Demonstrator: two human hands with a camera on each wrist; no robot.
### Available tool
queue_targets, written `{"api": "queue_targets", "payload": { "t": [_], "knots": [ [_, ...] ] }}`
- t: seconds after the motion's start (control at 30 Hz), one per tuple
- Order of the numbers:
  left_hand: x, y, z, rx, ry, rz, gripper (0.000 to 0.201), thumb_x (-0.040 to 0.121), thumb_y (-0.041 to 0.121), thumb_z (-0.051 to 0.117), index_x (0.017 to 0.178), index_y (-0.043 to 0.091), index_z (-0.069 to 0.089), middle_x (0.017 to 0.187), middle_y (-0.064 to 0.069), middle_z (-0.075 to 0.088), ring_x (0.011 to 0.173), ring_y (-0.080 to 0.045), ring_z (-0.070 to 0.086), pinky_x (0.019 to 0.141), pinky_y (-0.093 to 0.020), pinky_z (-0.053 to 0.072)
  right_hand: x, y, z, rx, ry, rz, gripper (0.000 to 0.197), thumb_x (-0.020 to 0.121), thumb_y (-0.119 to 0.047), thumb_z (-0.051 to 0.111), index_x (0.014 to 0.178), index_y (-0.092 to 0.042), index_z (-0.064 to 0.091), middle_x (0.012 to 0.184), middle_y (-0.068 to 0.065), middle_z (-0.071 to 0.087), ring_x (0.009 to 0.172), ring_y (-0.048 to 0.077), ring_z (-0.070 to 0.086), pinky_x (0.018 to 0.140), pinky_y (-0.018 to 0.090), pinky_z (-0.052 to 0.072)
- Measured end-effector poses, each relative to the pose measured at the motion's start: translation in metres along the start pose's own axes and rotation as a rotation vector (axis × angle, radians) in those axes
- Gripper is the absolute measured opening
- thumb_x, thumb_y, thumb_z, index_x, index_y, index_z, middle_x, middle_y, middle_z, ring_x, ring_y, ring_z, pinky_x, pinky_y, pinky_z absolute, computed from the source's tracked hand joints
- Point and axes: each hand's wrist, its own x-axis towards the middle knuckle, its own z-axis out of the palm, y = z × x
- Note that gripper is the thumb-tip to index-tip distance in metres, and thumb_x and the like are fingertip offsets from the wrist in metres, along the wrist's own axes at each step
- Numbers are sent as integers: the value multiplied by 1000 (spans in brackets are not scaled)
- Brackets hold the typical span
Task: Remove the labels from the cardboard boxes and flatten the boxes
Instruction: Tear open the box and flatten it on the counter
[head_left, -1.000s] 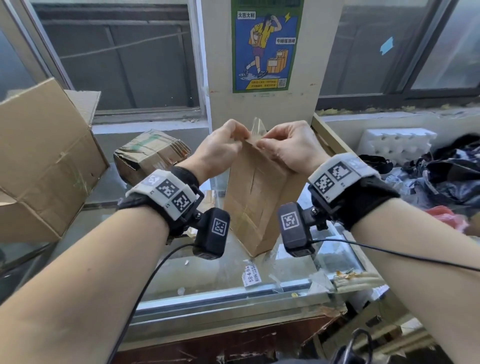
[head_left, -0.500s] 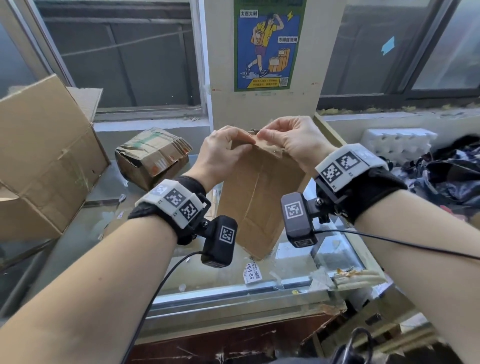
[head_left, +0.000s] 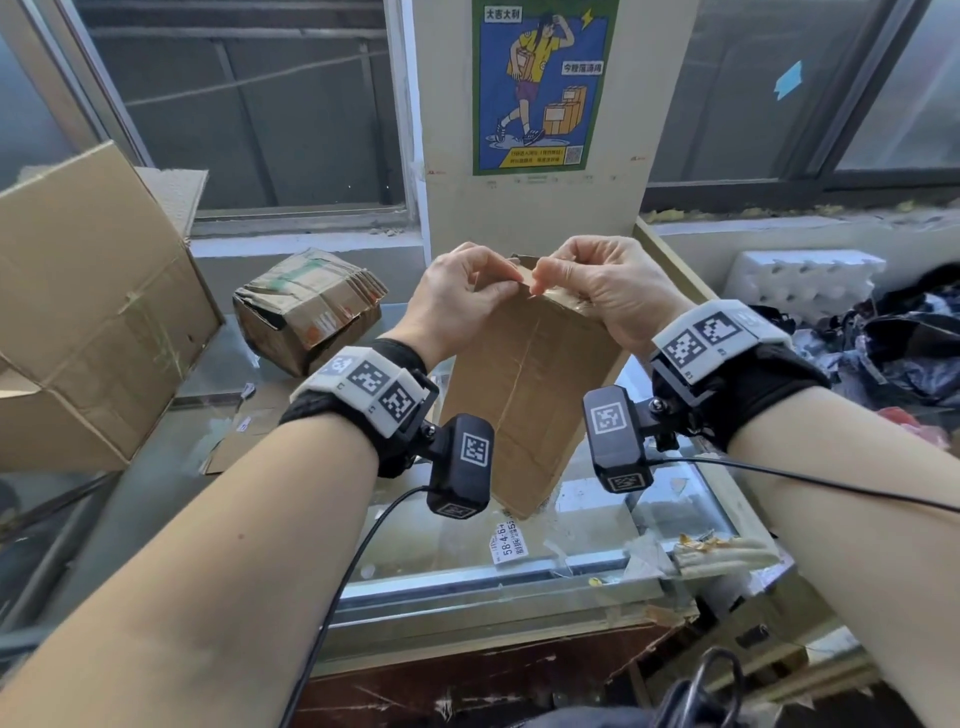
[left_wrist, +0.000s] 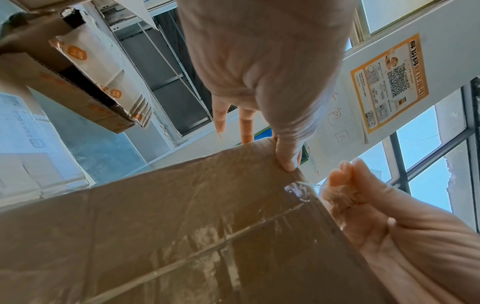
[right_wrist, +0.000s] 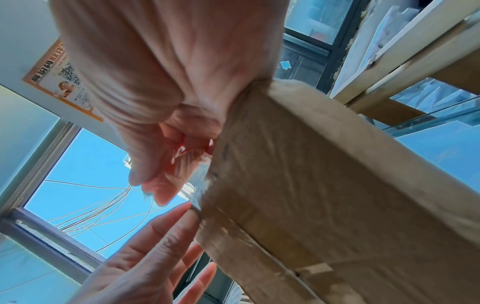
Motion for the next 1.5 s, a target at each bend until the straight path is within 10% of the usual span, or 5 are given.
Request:
{"api": "queue_targets", "payload": {
  "t": [0.23,0.73,0.87,1.1,1.5],
  "knots": [
    [7,8,12,27,-42,-12,12,87,19,71,81,29,69,105,2,65,100,-13,62,94,-33,50,-3,6,-16,-29,42,-7,22,89,-8,62,68,-4,56,64,6,63,51,1,56,54,11,44],
    [5,16,16,393,112,-25,7,91,31,63,91,25,67,103,2,59,107,-25,51,97,-42,41,9,10,-15,-379,231,-97,10,85,-17,70,75,-16,71,102,3,68,92,17,65,90,37,53],
    [2,21,14,548,95,150,17,90,33,64,94,16,67,108,0,65,120,-22,47,109,-40,30,11,13,-2,-427,382,-110,15,88,-23,66,76,-17,73,74,1,72,73,13,67,79,36,56],
    [-6,9,6,298,-23,77,16,95,21,58,104,14,69,99,1,63,106,-18,49,83,-16,29,7,26,13,-105,362,-72,29,96,-22,55,72,-7,65,66,8,64,46,5,52,43,19,40],
    [-9,-2,0,183,6,39,15,94,20,60,101,14,73,102,-1,65,107,-15,48,85,-14,30,9,36,27,250,368,-84,39,96,-11,52,58,-5,53,49,0,42,42,7,38,36,21,40]
  ]
}}
